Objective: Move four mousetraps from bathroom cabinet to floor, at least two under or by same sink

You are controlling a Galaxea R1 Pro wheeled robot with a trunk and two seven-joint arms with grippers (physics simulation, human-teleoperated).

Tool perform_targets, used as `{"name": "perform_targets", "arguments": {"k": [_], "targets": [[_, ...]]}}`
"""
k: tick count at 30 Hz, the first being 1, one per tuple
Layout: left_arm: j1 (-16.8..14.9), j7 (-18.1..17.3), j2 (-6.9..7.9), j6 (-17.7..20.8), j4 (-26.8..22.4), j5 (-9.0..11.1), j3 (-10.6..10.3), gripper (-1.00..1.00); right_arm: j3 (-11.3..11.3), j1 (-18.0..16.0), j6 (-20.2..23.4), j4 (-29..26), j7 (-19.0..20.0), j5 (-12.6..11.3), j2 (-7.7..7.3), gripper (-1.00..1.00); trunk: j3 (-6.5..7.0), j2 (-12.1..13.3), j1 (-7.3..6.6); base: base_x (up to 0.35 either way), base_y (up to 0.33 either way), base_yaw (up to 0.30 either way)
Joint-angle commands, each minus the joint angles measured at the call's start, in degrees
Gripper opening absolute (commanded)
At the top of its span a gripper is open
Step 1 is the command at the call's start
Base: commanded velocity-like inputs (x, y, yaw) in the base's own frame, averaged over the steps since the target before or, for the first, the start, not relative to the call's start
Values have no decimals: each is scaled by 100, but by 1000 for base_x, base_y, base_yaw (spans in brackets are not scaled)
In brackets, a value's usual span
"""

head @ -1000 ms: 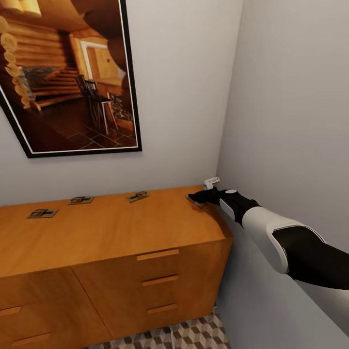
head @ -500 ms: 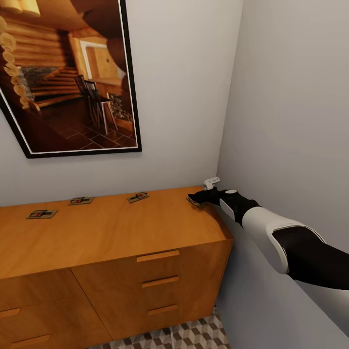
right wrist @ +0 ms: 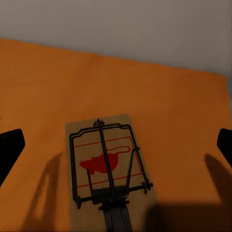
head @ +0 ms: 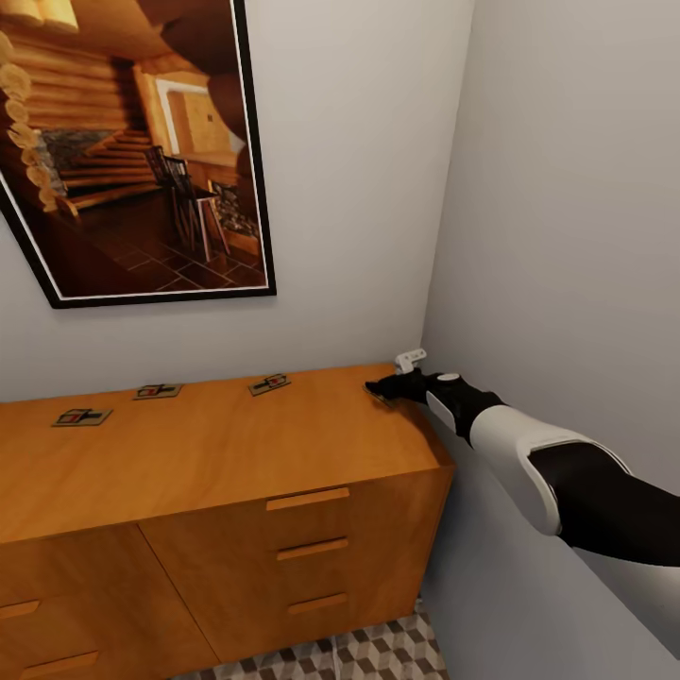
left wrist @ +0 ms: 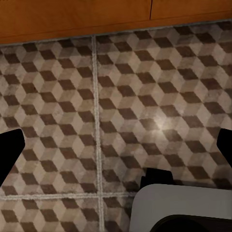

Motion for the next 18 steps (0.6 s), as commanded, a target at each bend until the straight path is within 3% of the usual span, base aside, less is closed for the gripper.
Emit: {"name": "perform_targets", "arguments": {"k": [1, 18], "targets": [[1, 1, 1, -11, -4, 7, 3, 100, 15, 0, 27, -4, 11, 7, 3, 100, -5, -3, 0, 0, 0, 0], [1, 1, 3, -11, -4, 6, 4, 100, 15, 9, -3, 77, 11, 6, 3, 100, -5, -3, 0, 0, 0, 0]]}}
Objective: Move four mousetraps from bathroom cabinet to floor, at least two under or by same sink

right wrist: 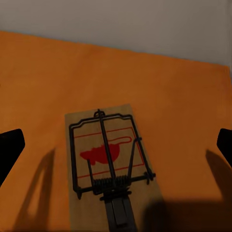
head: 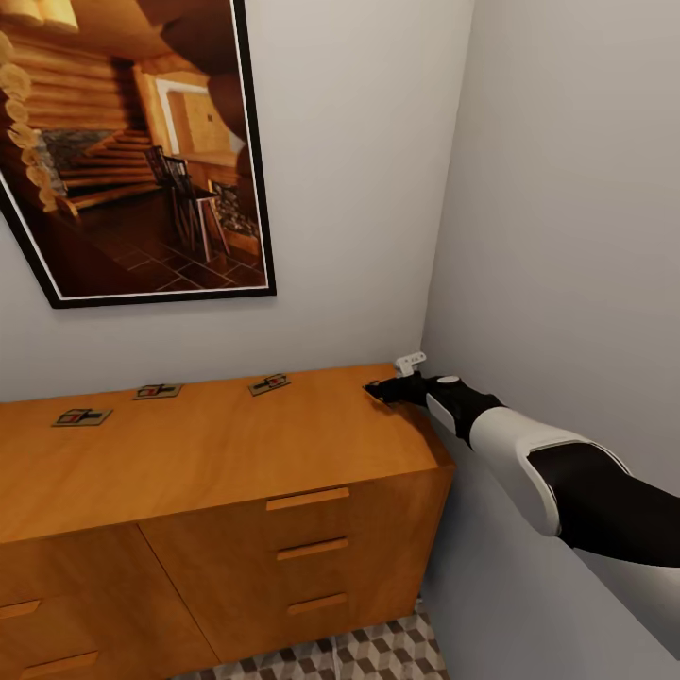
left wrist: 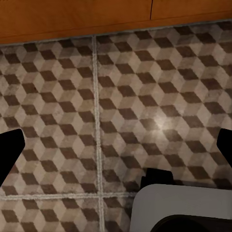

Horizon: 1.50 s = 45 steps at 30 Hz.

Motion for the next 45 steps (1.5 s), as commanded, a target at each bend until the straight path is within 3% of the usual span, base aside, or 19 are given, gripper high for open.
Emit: {"name": "perform_targets", "arguments": {"k": [1, 45], "targets": [[1, 1, 0, -11, -2, 7, 3, 100, 15, -1, 30, -10, 12, 7, -1, 100, -5, -3, 0, 0, 0, 0], [1, 1, -3, -11, 5, 8, 2, 100, 15, 110, 22, 2, 20, 7, -5, 100, -5, -3, 0, 0, 0, 0]]}}
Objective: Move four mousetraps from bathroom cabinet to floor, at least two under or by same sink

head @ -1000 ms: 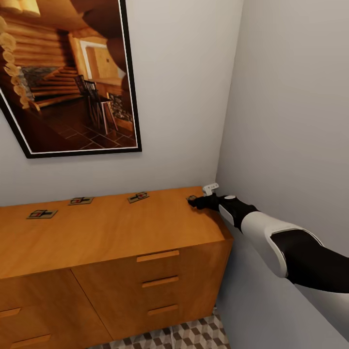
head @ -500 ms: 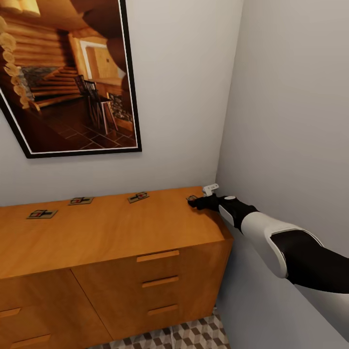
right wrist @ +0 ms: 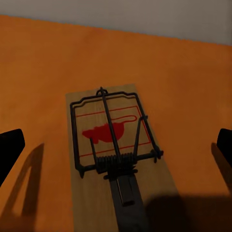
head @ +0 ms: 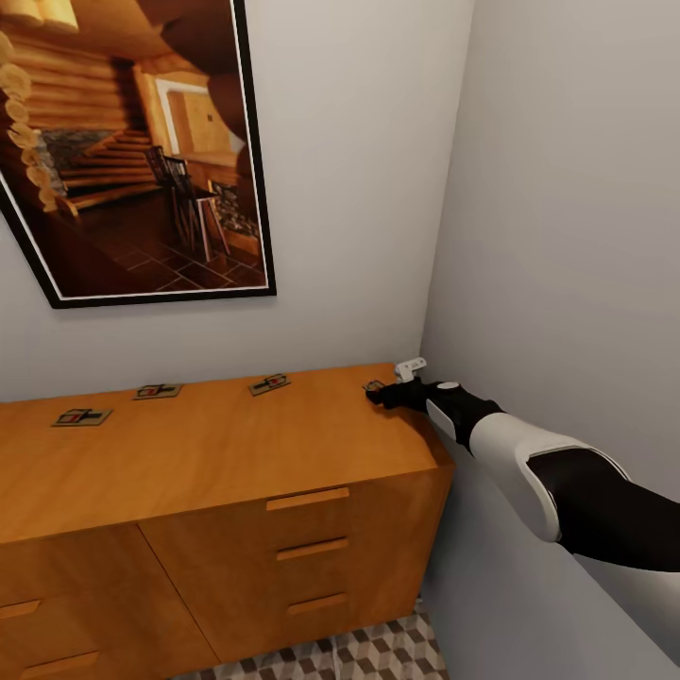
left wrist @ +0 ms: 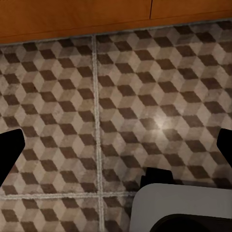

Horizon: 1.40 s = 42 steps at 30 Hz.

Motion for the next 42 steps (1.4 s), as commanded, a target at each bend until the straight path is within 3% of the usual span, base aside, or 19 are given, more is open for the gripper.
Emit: {"name": "perform_targets", "arguments": {"k": [1, 42], "targets": [[1, 1, 1, -11, -4, 7, 1, 100, 15, -2, 29, -10, 12, 7, 0, 100, -5, -3, 0, 0, 0, 0], [1, 1, -4, -7, -4, 7, -4, 100, 15, 30, 29, -10, 12, 2, 9, 100, -5, -3, 0, 0, 0, 0]]}}
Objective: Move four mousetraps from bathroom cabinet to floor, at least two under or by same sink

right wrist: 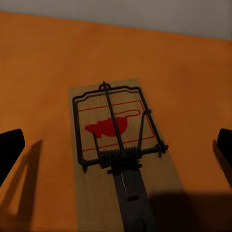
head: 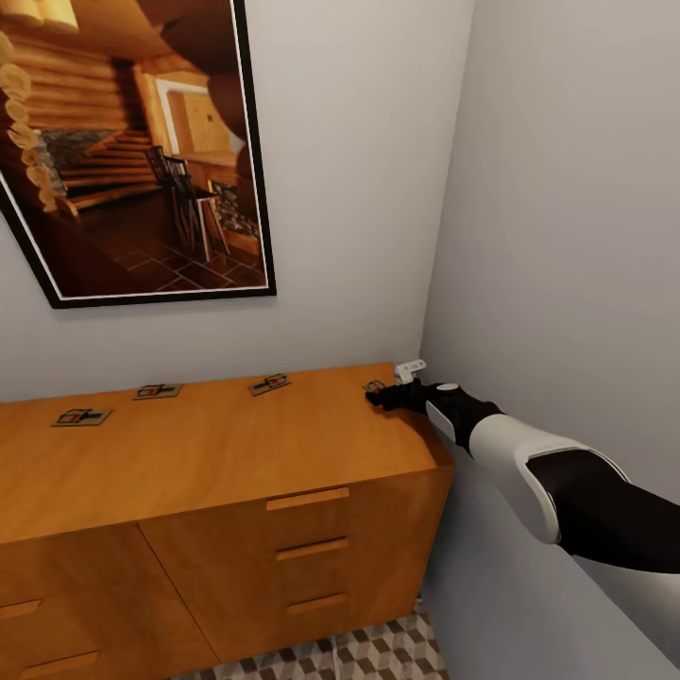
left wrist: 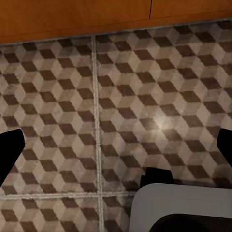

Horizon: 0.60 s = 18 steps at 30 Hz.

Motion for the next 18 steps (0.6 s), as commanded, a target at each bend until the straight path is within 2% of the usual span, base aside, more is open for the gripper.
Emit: {"name": "perform_targets", "arguments": {"k": [1, 18], "targets": [[1, 1, 0, -12, -4, 7, 3, 100, 15, 2, 29, -10, 12, 7, 0, 100, -5, -3, 0, 0, 0, 0], [1, 1, 0, -12, -4, 5, 5, 100, 15, 27, 29, -10, 12, 11, 0, 100, -5, -3, 0, 0, 0, 0]]}}
